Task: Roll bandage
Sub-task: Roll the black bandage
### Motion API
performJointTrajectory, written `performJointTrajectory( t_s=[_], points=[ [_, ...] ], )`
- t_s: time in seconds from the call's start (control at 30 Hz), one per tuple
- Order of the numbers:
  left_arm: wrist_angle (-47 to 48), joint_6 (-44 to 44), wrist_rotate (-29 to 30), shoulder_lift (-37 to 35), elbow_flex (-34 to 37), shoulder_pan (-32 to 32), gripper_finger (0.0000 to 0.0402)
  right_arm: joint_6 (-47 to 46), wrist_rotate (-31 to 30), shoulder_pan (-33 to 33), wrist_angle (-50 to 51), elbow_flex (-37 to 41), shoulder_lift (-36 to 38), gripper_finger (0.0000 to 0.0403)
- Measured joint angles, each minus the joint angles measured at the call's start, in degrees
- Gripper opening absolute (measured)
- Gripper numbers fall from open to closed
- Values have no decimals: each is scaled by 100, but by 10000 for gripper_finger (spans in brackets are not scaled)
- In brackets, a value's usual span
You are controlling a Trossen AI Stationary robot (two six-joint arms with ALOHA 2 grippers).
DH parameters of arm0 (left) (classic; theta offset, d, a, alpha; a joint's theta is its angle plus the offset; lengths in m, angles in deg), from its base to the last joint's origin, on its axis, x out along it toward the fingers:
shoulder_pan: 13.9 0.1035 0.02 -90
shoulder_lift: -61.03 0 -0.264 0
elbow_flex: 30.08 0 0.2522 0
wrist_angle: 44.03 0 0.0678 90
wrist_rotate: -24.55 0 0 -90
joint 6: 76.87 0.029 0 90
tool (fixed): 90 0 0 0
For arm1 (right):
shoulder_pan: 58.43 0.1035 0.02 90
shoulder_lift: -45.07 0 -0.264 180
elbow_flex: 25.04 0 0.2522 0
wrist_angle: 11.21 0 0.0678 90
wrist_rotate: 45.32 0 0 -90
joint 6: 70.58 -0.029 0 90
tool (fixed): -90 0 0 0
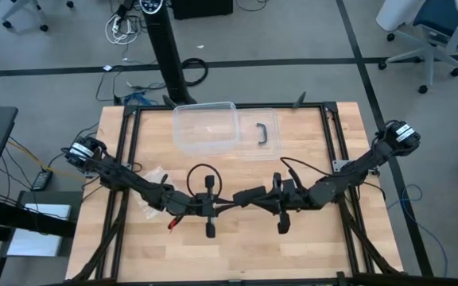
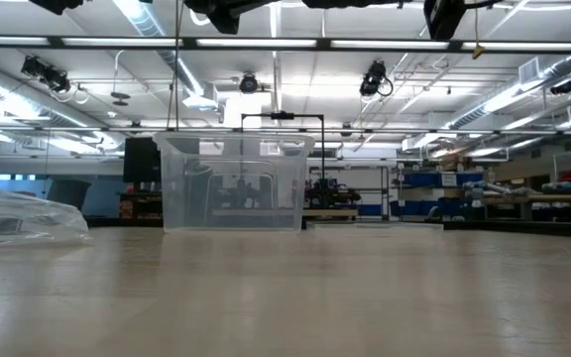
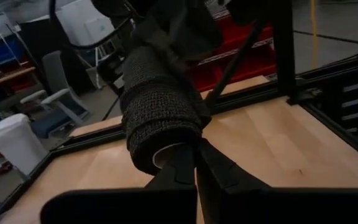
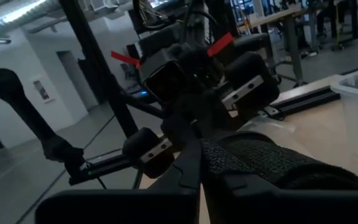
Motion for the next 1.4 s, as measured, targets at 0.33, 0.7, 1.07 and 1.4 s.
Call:
performJointTrajectory(
  t_s=[0.33,0.7,1.07,1.4],
  points=[
    [130,-856,-946,0,0,2,0,-166,21,-39,128,-2,0,78],
    [190,-1884,-1172,7,28,-7,0,-525,75,55,777,-7,2,136],
    [594,-2948,-1153,745,31,-9,0,-1700,72,-216,2745,-7,4,137],
    [211,-3094,-990,811,28,11,0,-101,724,140,2680,-7,7,140]
  ],
)
